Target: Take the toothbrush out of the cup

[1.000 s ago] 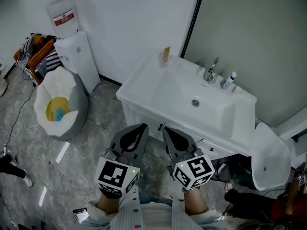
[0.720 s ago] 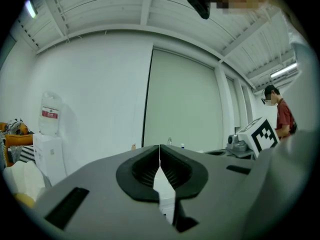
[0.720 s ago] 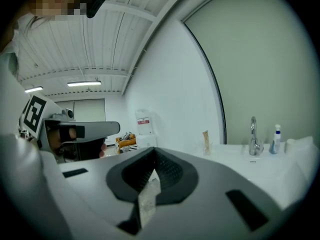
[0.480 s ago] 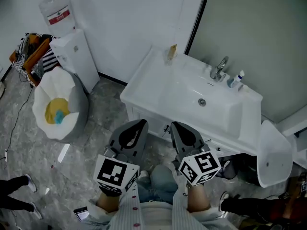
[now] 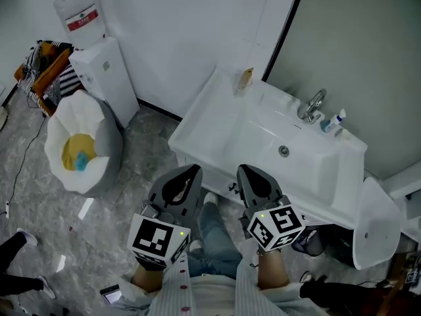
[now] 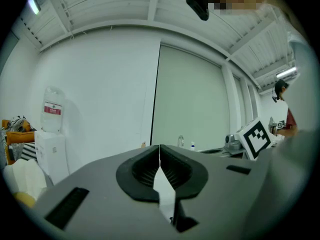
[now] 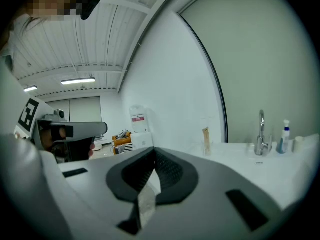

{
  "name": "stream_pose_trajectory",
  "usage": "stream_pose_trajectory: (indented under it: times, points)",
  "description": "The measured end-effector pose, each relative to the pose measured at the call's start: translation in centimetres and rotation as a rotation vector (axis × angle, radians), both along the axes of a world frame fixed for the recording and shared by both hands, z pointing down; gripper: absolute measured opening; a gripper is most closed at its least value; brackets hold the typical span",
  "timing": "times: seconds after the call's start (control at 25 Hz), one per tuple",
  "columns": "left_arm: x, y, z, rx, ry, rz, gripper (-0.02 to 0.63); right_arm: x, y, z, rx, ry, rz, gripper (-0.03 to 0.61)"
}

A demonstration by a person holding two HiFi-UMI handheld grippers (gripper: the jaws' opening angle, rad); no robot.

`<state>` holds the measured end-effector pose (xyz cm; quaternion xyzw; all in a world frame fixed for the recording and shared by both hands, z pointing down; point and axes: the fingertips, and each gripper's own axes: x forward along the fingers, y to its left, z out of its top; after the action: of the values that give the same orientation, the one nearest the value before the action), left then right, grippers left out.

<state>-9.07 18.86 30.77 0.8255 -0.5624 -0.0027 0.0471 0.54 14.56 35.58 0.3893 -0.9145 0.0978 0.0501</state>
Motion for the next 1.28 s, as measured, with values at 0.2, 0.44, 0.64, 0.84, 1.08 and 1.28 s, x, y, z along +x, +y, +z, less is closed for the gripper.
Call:
stream_pose_trajectory:
  times: [0.2, 0.44, 0.64, 0.84, 1.08, 1.28]
  points:
    - [-1.3, -4.4, 0.2, -0.001, -0.003, -0.017, 0.018, -1.4, -4.7, 0.3, -0.007, -0.008, -0.013, 0.011]
    - [-1.8, -11.5, -0.3, -0.007, -0.003, -0.011, 0.018, -2.1, -11.5, -0.1, -0.019, 0.001, -0.014, 0.011]
    - [-1.2, -17.4, -1.3, -0.009, -0.001, 0.005, 0.018, -1.7, -17.3, -1.1, -0.015, 0.010, -0.003, 0.012]
    - [-0.2, -22.4, -1.9, 0.003, -0.007, 0.024, 0.018, -0.7, -22.2, -1.7, -0.008, 0.011, 0.016, 0.011]
    - [1.1, -26.9, -2.2, 0.011, -0.024, 0.042, 0.018, 0.5, -26.6, -1.8, -0.009, 0.000, 0.032, 0.012]
    - [1.7, -29.4, -1.8, 0.010, -0.038, 0.054, 0.018, 1.0, -28.9, -1.5, -0.015, -0.005, 0.037, 0.012]
